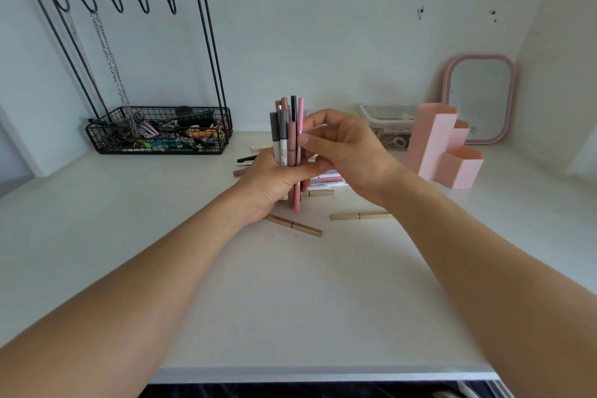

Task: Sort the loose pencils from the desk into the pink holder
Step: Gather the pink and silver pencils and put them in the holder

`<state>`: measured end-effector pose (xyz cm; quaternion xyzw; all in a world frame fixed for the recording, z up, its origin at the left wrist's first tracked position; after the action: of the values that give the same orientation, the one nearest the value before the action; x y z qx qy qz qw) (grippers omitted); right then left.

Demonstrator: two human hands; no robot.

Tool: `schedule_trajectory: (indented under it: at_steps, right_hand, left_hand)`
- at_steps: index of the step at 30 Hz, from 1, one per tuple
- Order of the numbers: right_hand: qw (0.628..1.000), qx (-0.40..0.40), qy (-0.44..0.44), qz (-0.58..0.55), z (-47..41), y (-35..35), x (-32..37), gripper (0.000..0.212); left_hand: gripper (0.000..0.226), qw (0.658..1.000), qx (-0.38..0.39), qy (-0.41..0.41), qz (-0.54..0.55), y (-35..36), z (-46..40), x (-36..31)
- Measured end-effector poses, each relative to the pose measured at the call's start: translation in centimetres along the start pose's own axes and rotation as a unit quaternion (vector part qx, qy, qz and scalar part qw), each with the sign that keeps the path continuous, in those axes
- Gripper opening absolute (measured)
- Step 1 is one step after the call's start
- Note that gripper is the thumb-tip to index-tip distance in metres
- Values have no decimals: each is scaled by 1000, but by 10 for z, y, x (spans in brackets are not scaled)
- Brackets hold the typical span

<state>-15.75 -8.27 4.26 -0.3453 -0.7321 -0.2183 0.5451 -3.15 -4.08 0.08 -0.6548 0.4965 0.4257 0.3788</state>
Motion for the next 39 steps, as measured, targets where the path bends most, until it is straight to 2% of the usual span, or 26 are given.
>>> schedule_trajectory:
  at_steps: [3, 5, 7, 9, 12, 17, 19, 26, 32, 35, 37, 39]
  right_hand:
    - [999, -6, 13, 29, 1, -3, -1, 3]
    - [997, -41, 20, 55, -2, -14, -1, 2]
    - [981, -111, 7, 160, -7, -32, 0, 4]
    - [942, -132, -7, 308, -10, -48, 0, 3]
    - [889, -68, 34, 451, -10, -55, -10, 7]
    - [827, 3, 63, 559, -12, -50, -30, 8]
    - [821, 13, 68, 567, -12, -51, -32, 8]
    - [837, 34, 67, 543, -10, -56, -23, 15]
    - [865, -30, 70, 496, -8, -69, -3, 13]
    - [925, -54, 109, 361, -9, -65, -7, 13]
    - [965, -40, 118, 231, -8, -53, -9, 13]
    - [984, -12, 121, 130, -5, -36, -10, 10]
  left_hand:
    - [15, 1000, 3, -8, -10, 0, 0, 1]
    - [22, 1000, -1, -7, -14, 0, 0, 1]
    - [23, 1000, -1, -12, -6, 0, 0, 0]
    - [28, 1000, 5, -16, -16, 0, 0, 1]
    - [38, 999, 20, -15, -40, 0, -1, 3]
    - [35, 996, 46, -26, -69, 0, -1, 4]
    - [36, 996, 48, -22, -74, 1, 0, 3]
    - [37, 998, -28, -42, 39, -8, 0, -8]
    - [49, 990, -108, -51, 72, -15, -2, -10]
    - [49, 989, -114, -56, 69, -16, -2, -11]
    - [44, 989, -115, -55, 76, -16, -2, -11]
    - [36, 989, -116, -49, 82, -15, -1, -10]
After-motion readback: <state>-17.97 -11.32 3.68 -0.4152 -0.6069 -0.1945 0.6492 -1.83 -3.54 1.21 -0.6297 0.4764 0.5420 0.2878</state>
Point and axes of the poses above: each hand's wrist, its own z-axis away from the middle knuckle, its own y-axis out of the palm, x = y × z, the point moved 3 cm from there along -z, towards the middle knuckle, and after that the axes turned 5 degrees about y, right-handed, at the moved point
